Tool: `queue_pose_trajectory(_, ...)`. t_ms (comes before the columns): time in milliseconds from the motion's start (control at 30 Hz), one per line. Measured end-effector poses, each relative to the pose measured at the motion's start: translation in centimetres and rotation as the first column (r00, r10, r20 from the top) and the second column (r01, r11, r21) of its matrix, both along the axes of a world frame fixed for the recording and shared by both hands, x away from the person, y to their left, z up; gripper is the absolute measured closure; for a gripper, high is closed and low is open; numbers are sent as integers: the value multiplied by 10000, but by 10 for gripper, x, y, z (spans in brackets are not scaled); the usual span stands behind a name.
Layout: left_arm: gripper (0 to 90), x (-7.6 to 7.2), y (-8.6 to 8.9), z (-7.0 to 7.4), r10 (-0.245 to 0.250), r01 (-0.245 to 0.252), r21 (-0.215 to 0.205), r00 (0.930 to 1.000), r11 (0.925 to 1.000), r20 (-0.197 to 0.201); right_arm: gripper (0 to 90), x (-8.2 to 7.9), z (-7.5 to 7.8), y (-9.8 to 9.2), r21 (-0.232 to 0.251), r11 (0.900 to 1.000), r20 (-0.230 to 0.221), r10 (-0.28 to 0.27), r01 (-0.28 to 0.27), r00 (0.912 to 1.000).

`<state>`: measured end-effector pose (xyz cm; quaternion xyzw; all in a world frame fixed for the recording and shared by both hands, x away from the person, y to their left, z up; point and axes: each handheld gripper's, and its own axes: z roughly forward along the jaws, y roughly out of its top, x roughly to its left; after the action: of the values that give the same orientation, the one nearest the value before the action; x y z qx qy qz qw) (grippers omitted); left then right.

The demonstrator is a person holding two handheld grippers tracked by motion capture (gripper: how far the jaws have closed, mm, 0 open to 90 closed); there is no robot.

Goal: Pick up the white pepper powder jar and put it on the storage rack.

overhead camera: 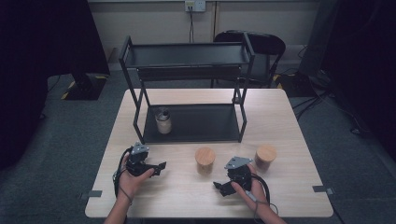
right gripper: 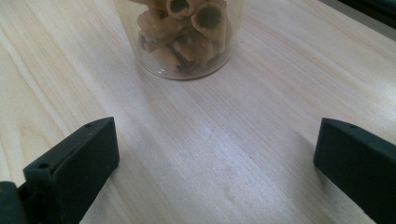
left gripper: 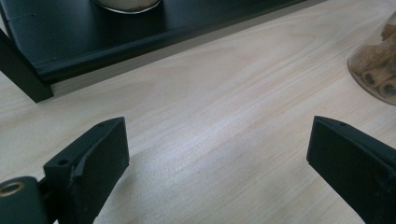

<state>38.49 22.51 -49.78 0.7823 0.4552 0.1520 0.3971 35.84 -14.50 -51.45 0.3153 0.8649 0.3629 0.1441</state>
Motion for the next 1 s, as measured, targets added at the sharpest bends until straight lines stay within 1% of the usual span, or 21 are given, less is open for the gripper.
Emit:
queue_pose_trajectory(767, 52, -10, 10, -1, 41, -41, 68, 10000, 10000, -19, 0, 0, 0, 0, 0, 10000, -1, -1, 1, 10000)
queue_pose_trajectory(1000, 51, -13, 13, -2, 60, -59, 164, 10000, 9998, -37, 0, 0, 0, 0, 2, 10000, -2, -1, 1, 10000)
